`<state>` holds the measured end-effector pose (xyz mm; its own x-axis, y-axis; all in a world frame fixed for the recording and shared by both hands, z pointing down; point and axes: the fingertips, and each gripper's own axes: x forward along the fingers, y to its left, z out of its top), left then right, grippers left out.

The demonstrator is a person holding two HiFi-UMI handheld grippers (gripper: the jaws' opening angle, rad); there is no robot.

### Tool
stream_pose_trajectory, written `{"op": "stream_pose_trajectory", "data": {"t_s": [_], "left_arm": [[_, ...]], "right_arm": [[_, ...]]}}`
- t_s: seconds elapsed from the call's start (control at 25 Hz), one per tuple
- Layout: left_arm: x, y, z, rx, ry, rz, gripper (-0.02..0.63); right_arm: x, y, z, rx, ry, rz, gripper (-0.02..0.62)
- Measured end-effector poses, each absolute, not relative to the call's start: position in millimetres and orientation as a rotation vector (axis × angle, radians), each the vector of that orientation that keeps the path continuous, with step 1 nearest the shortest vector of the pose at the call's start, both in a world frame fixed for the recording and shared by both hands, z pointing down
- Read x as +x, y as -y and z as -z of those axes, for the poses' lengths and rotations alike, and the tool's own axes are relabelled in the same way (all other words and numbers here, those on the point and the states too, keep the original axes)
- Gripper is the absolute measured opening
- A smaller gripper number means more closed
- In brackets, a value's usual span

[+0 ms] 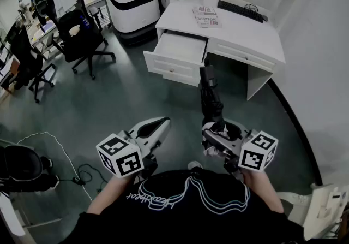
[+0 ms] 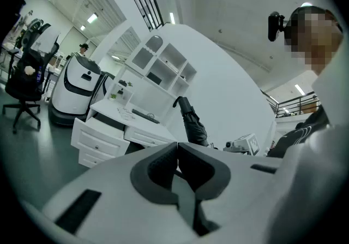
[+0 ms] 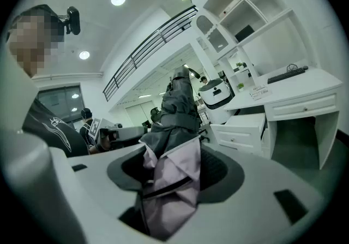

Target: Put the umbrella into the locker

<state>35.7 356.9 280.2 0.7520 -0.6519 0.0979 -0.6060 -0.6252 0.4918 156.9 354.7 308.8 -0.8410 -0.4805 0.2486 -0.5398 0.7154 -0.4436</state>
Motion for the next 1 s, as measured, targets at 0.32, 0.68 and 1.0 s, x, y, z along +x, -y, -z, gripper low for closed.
{"op": "stream_pose_trajectory", "data": {"t_s": [0.32, 0.68, 1.0], "left_arm": [[33, -359, -285, 2.446, 0.911, 0.134, 0.005], [3, -368, -302, 2.414, 0.901, 0.184, 0.006], [-23, -329, -324, 2.344, 0.958, 0.154, 0.006]], "right_arm": [[153, -360, -316, 0.875, 2.762, -0.797, 0.244], [138, -365, -337, 0.946, 2.69, -0.857, 0.244], [114, -312, -350, 0.908, 2.694, -0.912, 0.245]]}}
